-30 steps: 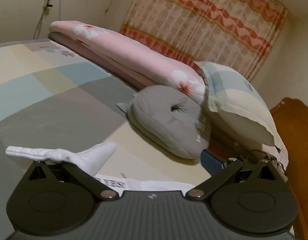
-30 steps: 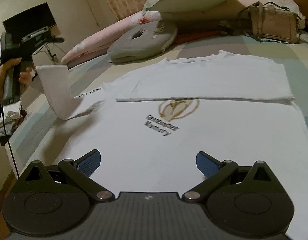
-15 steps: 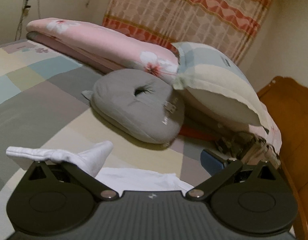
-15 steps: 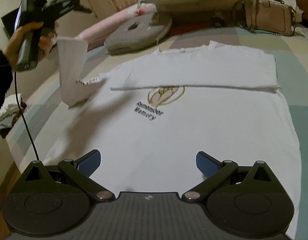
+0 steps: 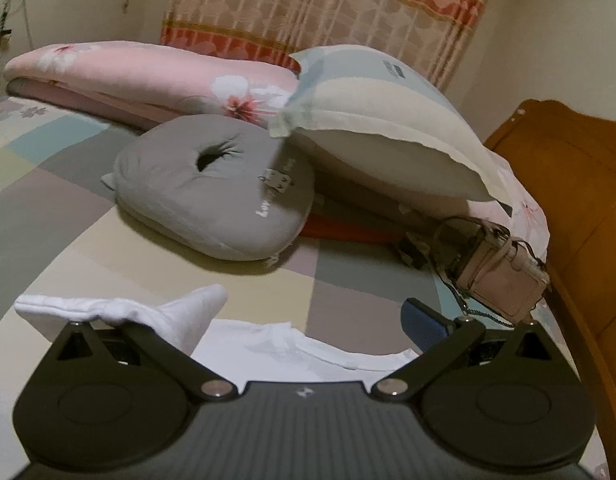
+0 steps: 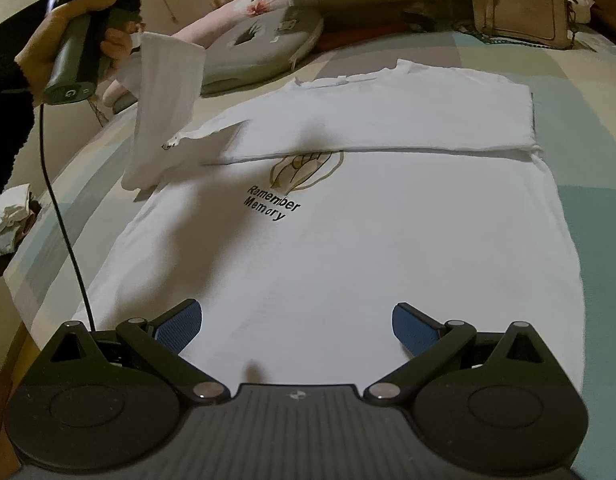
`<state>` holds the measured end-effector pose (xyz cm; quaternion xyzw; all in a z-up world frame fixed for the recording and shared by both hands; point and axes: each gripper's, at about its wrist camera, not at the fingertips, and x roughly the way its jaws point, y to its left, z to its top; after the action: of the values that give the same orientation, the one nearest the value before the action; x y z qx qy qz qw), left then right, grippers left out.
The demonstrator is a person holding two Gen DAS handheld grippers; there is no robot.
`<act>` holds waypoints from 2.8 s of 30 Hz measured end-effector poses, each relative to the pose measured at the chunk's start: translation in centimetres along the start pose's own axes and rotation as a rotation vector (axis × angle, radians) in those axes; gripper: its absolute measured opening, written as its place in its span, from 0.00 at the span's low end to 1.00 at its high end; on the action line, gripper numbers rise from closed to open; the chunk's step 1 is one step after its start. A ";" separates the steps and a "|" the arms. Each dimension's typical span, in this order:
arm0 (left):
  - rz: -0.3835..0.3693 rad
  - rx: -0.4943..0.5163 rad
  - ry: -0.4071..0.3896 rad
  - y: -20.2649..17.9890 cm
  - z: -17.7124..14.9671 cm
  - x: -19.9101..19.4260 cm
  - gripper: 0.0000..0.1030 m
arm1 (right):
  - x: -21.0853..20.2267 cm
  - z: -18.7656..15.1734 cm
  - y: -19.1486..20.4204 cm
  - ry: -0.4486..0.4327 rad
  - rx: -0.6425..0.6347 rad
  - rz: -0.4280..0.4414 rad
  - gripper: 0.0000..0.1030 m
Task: Fold clothes
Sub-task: 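Carry the held cuff with the left tool across the shirt body, then lay the sleeve over the first folded sleeve and open the left tool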
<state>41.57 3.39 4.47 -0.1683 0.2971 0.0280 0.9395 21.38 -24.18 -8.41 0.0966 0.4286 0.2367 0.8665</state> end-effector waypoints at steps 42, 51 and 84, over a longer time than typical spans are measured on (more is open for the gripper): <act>-0.137 0.250 0.169 -11.2 -6.4 7.3 0.99 | -1.5 0.1 -1.3 -0.044 0.042 -0.016 1.00; -0.247 0.234 0.340 -10.1 -9.1 8.7 0.99 | -1.6 0.3 -1.3 -0.056 0.052 -0.020 1.00; -0.272 -0.211 0.203 -1.9 -9.8 9.2 0.99 | -1.8 0.4 -1.7 -0.075 0.066 -0.055 1.00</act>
<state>44.08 -2.14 -7.69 -0.3064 0.3604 -0.0854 0.8769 21.29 -26.58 -7.56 0.1222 0.4057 0.1948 0.8846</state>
